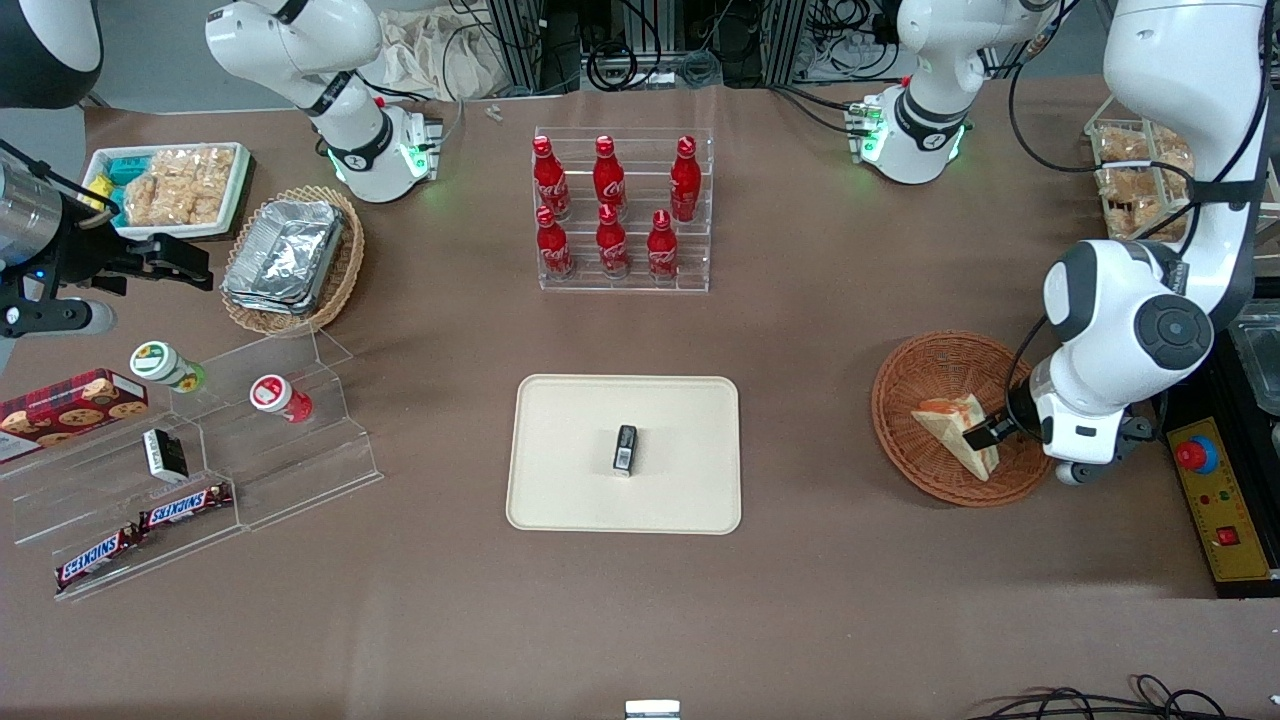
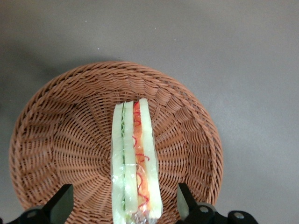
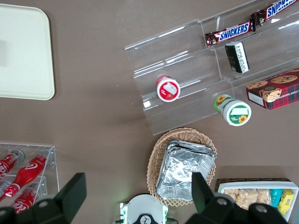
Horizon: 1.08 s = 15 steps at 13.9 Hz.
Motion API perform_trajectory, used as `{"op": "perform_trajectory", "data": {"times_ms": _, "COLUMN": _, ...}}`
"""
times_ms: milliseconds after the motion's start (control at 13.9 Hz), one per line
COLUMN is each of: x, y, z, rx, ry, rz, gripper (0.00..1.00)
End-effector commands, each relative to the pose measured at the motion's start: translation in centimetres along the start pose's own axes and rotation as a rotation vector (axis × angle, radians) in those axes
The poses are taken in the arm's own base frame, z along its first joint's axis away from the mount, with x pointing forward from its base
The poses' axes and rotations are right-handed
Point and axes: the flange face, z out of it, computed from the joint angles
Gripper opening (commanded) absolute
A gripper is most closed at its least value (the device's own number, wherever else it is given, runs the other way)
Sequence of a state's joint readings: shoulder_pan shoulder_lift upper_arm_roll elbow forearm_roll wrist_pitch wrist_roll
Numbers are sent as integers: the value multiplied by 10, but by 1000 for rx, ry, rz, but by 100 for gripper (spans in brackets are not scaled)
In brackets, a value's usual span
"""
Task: Place sandwich from basket to tray
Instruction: 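Move the left gripper down over the sandwich in the wicker basket, then close the left gripper on the wrapped sandwich's edge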
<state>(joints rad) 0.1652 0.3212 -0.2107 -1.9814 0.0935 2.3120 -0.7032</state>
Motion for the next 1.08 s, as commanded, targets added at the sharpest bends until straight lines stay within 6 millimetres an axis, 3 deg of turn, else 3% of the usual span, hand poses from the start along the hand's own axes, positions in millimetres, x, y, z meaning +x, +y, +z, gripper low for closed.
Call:
{"op": "perform_trajectory", "data": {"times_ms": 0, "x": -2, "y": 2, "z": 15, "rx": -9, "ry": 8, "rz": -78, "gripper": 100}}
{"op": "perform_trajectory", "data": {"times_ms": 577, "x": -3, "y": 4, "z": 46, "rx": -17, "ry": -8, "rz": -149, "gripper": 100}}
{"op": "perform_trajectory", "data": {"times_ms": 1010, "x": -21, "y": -4, "z": 71, "rx": -38, "ry": 0, "rz": -173, "gripper": 97}}
